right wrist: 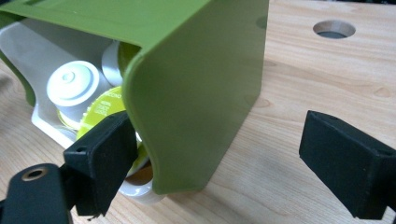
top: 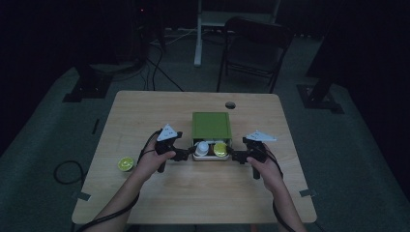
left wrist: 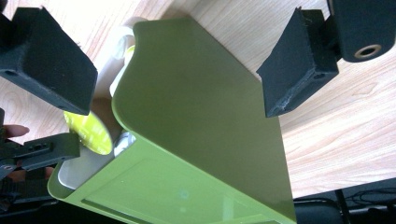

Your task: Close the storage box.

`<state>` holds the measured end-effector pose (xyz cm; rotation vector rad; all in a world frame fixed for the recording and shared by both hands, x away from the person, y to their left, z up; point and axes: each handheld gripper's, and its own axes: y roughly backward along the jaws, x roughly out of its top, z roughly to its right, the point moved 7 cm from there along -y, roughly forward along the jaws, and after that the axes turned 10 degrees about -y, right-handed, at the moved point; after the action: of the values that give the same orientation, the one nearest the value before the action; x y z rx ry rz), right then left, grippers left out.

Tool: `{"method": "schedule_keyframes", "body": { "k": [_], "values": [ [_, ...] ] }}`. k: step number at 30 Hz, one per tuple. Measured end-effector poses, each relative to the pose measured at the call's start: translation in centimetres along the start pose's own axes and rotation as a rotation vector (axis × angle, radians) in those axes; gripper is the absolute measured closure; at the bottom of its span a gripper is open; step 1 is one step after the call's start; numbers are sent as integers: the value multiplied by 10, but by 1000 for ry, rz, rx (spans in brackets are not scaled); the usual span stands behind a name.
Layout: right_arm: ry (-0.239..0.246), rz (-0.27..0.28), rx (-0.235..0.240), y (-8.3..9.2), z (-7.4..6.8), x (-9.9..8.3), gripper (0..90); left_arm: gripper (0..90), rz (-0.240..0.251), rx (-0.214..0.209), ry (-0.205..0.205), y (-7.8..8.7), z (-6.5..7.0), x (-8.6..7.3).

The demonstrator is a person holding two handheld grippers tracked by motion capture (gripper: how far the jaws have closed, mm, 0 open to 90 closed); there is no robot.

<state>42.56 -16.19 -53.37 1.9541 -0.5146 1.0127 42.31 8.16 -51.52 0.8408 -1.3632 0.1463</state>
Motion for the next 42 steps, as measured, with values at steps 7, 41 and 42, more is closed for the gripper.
{"method": "schedule_keyframes", "body": {
  "k": [7,41,42],
  "values": [
    [-13,30,-2,9,-1,0,111,111,8,28,9,7,-4,-2],
    [-53,38,-88,41,33,-19,111,111,-47,103,75,30,-8,-35],
    [-60,41,-93,42,34,-19,111,111,-49,109,77,30,-8,-36]
  ]
}}
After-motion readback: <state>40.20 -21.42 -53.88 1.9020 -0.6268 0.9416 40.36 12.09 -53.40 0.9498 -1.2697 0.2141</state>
